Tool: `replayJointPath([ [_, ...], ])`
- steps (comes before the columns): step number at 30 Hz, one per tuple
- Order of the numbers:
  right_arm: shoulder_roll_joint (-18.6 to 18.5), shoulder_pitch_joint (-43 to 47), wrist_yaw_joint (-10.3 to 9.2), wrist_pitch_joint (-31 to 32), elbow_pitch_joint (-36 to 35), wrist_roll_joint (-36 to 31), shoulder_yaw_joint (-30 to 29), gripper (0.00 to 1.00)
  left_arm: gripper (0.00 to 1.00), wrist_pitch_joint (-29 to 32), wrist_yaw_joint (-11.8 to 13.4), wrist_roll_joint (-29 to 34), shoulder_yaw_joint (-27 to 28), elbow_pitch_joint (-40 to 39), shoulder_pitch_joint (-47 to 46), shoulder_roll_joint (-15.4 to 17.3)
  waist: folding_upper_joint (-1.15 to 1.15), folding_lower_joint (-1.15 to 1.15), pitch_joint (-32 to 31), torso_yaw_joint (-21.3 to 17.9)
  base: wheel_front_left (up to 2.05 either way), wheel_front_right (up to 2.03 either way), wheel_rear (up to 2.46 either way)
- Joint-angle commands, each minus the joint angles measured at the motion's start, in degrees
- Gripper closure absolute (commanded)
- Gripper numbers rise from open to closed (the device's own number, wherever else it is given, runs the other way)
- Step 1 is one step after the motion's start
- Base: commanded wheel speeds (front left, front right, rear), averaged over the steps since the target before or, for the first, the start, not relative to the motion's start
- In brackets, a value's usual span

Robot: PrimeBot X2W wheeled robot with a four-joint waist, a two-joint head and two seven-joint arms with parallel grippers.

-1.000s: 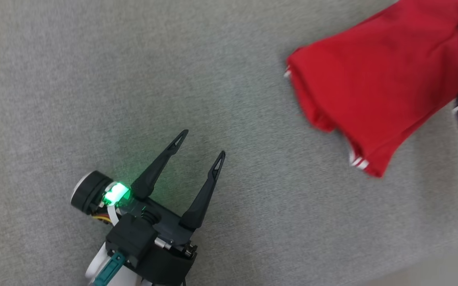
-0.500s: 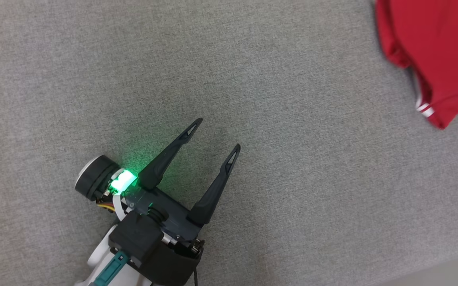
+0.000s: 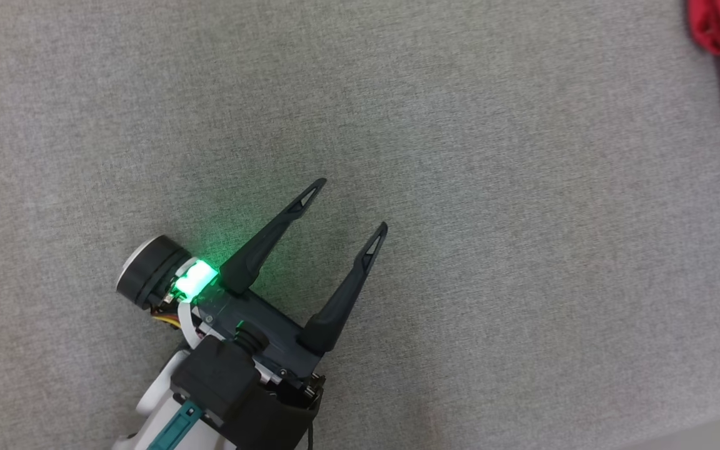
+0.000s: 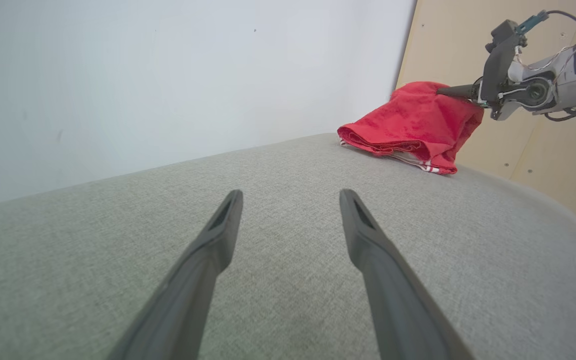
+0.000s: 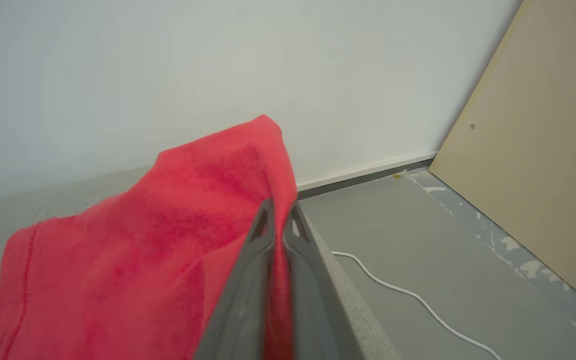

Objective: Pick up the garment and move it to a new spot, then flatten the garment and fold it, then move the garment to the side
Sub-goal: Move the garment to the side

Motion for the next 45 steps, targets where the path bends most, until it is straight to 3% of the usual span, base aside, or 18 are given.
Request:
replayJointPath([
  [1,1.05,-1.77,0.00,-0.33,2.44,-1.39,-0.96,1.00,0.00,-0.14,0.17,-0.10,-0.07,-0.03,-0.54,0.54,0.00,0.00,0.63,0.69,0.00,0.00,0.00],
  [6,4.23,-3.80,0.00,-0.33,8.78,-6.56,-4.57,1.00,0.00,-0.05,0.43,-0.14,-0.30,0.04,-0.49,0.91,0.00,0.00,1.07,1.45,0.00,0.00,0.00],
  [7,4.72,-4.32,0.00,-0.33,9.67,-8.02,-5.33,0.91,0.00,-0.04,0.49,-0.06,-0.30,0.06,-0.53,1.06,0.00,0.00,1.16,1.55,0.00,0.00,0.00],
  [8,5.20,-4.89,0.00,-0.33,10.74,-9.74,-6.50,0.64,0.00,-0.01,0.52,-0.02,-0.35,0.01,-0.60,1.18,0.00,0.00,1.26,1.66,0.00,0.00,0.00],
  [9,5.51,-5.36,0.00,-0.33,11.71,-11.95,-7.75,0.05,0.00,0.10,0.55,0.01,-0.35,-0.05,-0.68,1.30,0.00,0.00,1.35,1.73,0.00,0.00,0.00],
  [11,5.87,-5.96,0.00,-0.33,12.59,-14.42,-9.07,0.00,0.00,0.26,0.57,0.06,-0.32,-0.16,-0.79,1.43,0.00,0.00,1.45,1.78,0.00,0.00,0.00],
  [16,8.24,-7.51,0.00,-0.32,12.43,-30.11,-20.45,0.00,0.00,0.52,0.88,0.00,-0.14,-0.35,-1.04,1.78,0.00,0.00,1.20,1.83,0.00,0.00,0.00],
  [21,16.22,-1.92,-0.02,-0.27,3.45,-40.00,-27.81,0.00,0.00,0.52,2.29,-0.54,0.37,0.88,0.75,1.29,0.00,0.00,-1.70,1.89,0.00,0.00,0.00],
  [27,22.15,4.89,-0.02,-0.27,-4.08,-41.14,-23.43,0.00,0.00,0.65,4.75,-3.34,1.96,3.64,3.50,-0.41,0.00,0.00,-6.94,2.96,0.00,0.00,0.00],
  [35,27.54,13.28,-0.02,-0.27,-8.48,-38.25,-16.83,0.00,0.00,0.21,6.87,-8.59,4.03,7.84,7.96,-2.35,0.00,0.00,-15.86,5.19,0.00,0.00,0.00],
  [45,32.77,23.33,-0.02,-0.27,-13.37,-39.34,-9.09,0.00,0.00,-0.15,10.81,-15.46,10.79,10.91,16.12,-3.92,0.00,0.00,-25.97,6.17,0.00,0.00,0.00],
])
